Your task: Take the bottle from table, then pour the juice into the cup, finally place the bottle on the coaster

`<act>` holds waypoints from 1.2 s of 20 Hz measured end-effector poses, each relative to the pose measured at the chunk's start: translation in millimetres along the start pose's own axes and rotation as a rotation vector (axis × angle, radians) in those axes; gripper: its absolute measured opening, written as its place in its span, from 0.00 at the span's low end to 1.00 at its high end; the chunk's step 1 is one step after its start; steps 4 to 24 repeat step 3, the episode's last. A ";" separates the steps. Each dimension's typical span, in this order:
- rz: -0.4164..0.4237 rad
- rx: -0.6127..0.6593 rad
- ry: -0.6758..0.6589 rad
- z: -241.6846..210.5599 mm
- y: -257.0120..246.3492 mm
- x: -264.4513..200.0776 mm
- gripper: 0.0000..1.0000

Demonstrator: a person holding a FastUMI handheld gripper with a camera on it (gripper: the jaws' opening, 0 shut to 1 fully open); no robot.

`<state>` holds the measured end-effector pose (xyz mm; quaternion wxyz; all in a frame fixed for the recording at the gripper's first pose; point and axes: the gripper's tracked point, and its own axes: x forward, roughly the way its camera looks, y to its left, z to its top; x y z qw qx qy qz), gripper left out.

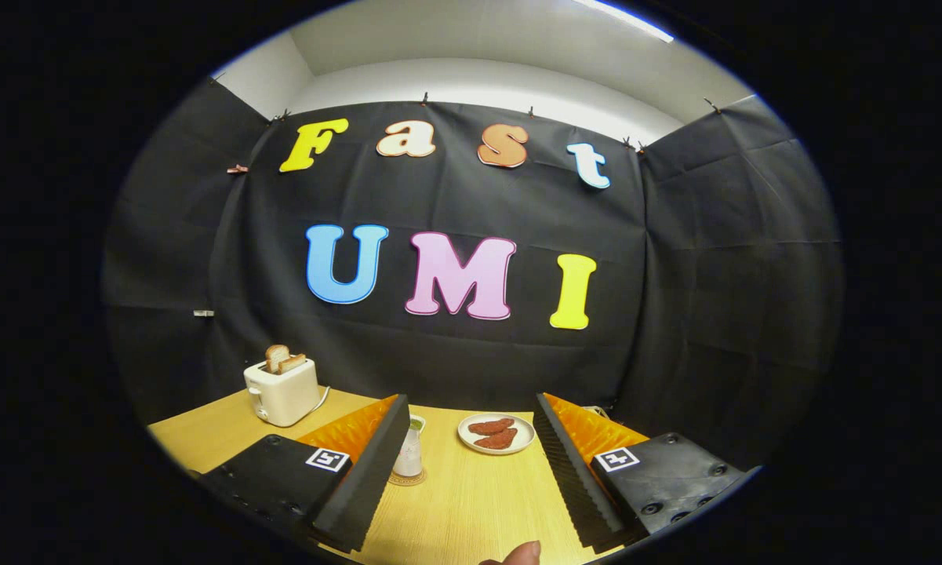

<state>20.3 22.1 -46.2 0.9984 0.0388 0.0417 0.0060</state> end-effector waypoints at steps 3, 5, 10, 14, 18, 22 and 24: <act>-0.018 -0.009 -0.002 0.6 -2.8 -7.2 0.97; -0.018 -0.009 -0.002 0.6 -2.8 -7.2 0.97; -0.018 -0.009 -0.002 0.6 -2.8 -7.2 0.97; -0.018 -0.009 -0.002 0.6 -2.8 -7.2 0.97; -0.018 -0.009 -0.002 0.6 -2.8 -7.2 0.97; -0.018 -0.009 -0.002 0.6 -2.8 -7.2 0.97; -0.018 -0.009 -0.002 0.6 -2.8 -7.2 0.97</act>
